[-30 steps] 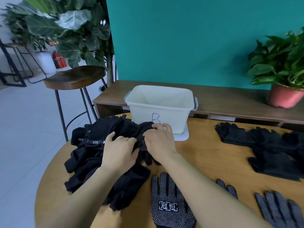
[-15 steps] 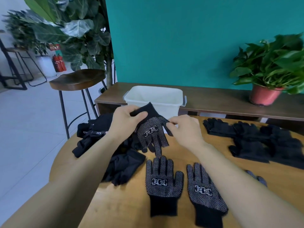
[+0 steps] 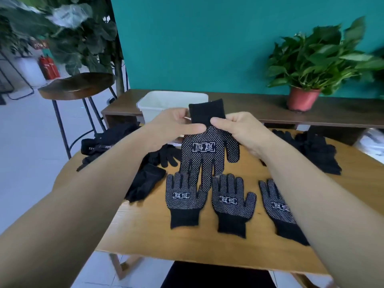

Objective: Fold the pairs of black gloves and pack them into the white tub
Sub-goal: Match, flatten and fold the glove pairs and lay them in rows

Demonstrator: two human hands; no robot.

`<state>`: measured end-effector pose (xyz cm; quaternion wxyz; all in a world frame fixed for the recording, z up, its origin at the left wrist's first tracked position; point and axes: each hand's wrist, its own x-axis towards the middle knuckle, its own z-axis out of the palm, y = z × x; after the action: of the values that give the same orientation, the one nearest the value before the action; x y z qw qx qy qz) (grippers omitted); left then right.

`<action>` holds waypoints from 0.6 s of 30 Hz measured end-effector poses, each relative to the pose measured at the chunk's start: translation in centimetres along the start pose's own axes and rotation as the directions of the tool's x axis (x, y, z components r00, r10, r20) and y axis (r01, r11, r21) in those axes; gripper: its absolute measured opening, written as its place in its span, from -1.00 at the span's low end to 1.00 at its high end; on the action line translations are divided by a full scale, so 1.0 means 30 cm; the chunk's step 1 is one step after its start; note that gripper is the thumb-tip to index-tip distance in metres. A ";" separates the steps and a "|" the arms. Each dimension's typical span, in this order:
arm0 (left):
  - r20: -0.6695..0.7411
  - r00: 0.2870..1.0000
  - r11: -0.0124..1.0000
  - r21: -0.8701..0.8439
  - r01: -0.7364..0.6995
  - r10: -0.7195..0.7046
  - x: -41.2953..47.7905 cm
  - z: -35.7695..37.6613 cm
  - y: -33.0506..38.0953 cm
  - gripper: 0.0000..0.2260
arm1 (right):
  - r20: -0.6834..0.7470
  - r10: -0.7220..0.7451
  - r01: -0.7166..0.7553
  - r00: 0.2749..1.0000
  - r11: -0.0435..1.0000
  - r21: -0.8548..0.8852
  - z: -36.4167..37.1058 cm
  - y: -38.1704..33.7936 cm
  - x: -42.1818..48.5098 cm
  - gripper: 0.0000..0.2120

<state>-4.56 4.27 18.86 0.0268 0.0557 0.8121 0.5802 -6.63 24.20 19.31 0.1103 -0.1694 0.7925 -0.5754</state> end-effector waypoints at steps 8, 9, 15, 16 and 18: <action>0.080 0.991 0.993 0.068 0.100 -0.105 -0.040 0.043 -0.038 -0.77 | 0.011 0.081 -0.080 0.997 0.996 -0.024 -0.037 0.059 -0.048 -0.79; 0.098 0.990 0.994 0.048 0.098 -0.103 -0.041 0.048 -0.034 -0.78 | 0.011 0.089 -0.088 0.996 0.996 -0.016 -0.041 0.063 -0.052 -0.79; 0.080 0.988 0.990 -0.033 0.135 -0.132 -0.036 0.119 -0.018 -0.82 | -0.006 0.137 -0.137 0.991 0.990 0.045 -0.071 0.102 -0.085 -0.78; 0.090 0.987 0.987 -0.075 0.143 -0.136 -0.032 0.132 -0.015 -0.83 | -0.011 0.139 -0.138 0.990 0.987 0.083 -0.079 0.105 -0.091 -0.79; 0.101 0.982 0.979 -0.113 0.169 -0.158 -0.021 0.162 -0.009 -0.84 | -0.016 0.143 -0.141 0.990 0.984 0.113 -0.094 0.115 -0.099 -0.79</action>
<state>-3.44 8.65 17.01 0.1151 0.0137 0.7751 0.6211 -5.45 28.82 16.86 0.1507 -0.0989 0.7703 -0.6116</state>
